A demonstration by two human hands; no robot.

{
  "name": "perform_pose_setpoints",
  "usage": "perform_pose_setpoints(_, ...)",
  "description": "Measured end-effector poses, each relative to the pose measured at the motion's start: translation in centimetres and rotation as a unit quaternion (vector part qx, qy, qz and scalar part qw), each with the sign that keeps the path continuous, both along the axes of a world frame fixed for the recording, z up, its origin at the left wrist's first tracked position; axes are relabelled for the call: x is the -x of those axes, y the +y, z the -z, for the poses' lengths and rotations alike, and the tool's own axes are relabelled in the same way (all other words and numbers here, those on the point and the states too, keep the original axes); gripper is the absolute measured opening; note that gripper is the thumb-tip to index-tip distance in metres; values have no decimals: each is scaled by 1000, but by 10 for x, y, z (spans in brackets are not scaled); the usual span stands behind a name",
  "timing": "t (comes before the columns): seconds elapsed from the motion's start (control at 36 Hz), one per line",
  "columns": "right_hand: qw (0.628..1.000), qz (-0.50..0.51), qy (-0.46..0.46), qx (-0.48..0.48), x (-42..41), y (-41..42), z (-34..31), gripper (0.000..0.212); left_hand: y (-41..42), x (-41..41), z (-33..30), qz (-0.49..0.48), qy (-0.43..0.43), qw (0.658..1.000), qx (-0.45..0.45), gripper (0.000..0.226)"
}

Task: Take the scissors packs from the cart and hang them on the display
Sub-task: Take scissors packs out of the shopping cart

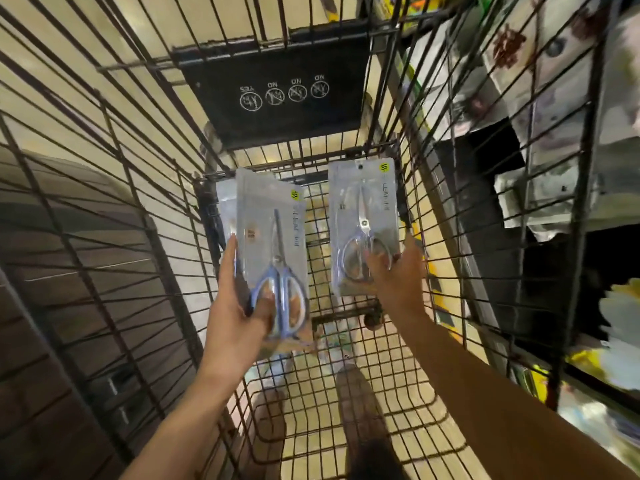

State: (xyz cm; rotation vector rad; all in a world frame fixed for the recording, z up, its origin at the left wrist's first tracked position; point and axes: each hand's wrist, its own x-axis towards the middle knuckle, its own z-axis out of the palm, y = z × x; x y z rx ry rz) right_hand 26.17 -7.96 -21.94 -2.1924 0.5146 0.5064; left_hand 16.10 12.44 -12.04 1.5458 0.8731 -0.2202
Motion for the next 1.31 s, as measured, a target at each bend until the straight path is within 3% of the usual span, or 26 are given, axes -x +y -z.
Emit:
perform_pose_setpoints(0.08,997,-32,1,65,-4,4,17,70,2,2,0,13,11,1000,-19,90)
perform_pose_setpoints(0.19,996,-30,4,82,2,3,27,63,2,4,-3,14,18,1000,-3,92)
perform_pose_setpoints(0.39,998,25,-33,54,-4,8,22,76,3,9,-4,37,11,999,-21,92)
perform_pose_setpoints(0.47,998,11,-51,20,-7,14,14,66,3,11,-4,49,6,998,-32,90)
perform_pose_setpoints(0.58,1000,-16,-9,-9,-4,16,9,44,2,11,-8,32,14,999,-22,92)
perform_pose_setpoints(0.67,999,-7,14,-32,0,13,0,48,3,9,-14,27,9,999,-16,91)
perform_pose_setpoints(0.72,998,10,22,-62,5,11,-17,50,5,7,-22,25,2,1000,-14,91)
perform_pose_setpoints(0.83,989,52,9,-142,29,4,-66,26,8,4,-56,10,-2,1000,4,88)
perform_pose_setpoints(0.89,980,56,-18,-192,40,3,-105,25,11,2,-84,17,-18,1000,9,88)
perform_pose_setpoints(1.11,946,124,-100,-282,111,-18,-261,49,29,2,-228,121,-107,986,-42,88)
perform_pose_setpoints(1.31,925,189,-205,-258,182,-52,-379,60,34,25,-333,204,-180,960,-61,89)
